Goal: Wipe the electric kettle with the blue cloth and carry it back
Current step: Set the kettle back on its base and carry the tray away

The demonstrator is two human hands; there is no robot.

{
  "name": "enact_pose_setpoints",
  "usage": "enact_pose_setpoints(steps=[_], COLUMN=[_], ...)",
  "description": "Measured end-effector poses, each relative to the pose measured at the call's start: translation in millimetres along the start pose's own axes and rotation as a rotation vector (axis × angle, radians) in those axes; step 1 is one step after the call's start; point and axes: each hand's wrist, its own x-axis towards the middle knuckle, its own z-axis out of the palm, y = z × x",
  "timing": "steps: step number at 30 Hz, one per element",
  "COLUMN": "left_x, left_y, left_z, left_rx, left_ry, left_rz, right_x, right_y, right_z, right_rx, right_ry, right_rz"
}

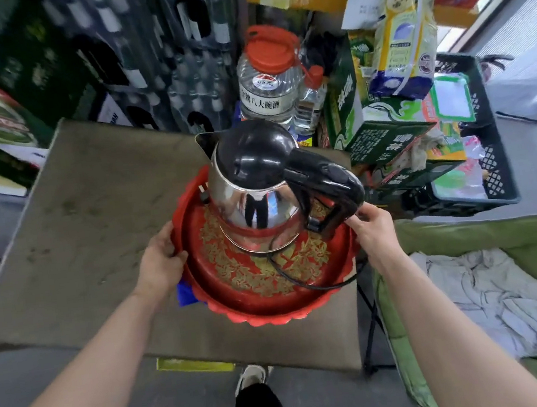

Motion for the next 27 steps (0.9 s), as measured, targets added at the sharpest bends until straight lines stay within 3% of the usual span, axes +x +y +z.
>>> enact_pose_setpoints(steps=[6,13,19,27], left_x=[-61,-127,-177,-222], left_y=[-5,-71,-166,-263], left_z=[-102,-252,-400,-569], left_rx=[-0.121,-0.197,-0.254,-0.330], left_ry=[0.094,0.241,0.379,0.592], left_rz=[0.072,0.120,0.148,0.051], right_x=[-84,-186,-289,-401], right_y=[-42,-78,-103,-136], right_z=[56,156,289,477], right_rx=[-0.067,-0.214,-0.312,-0.391], right_ry=[-0.062,-0.163,-0.232,-0.481], right_rz=[-0.144,-0.312,-0.470,-0.637])
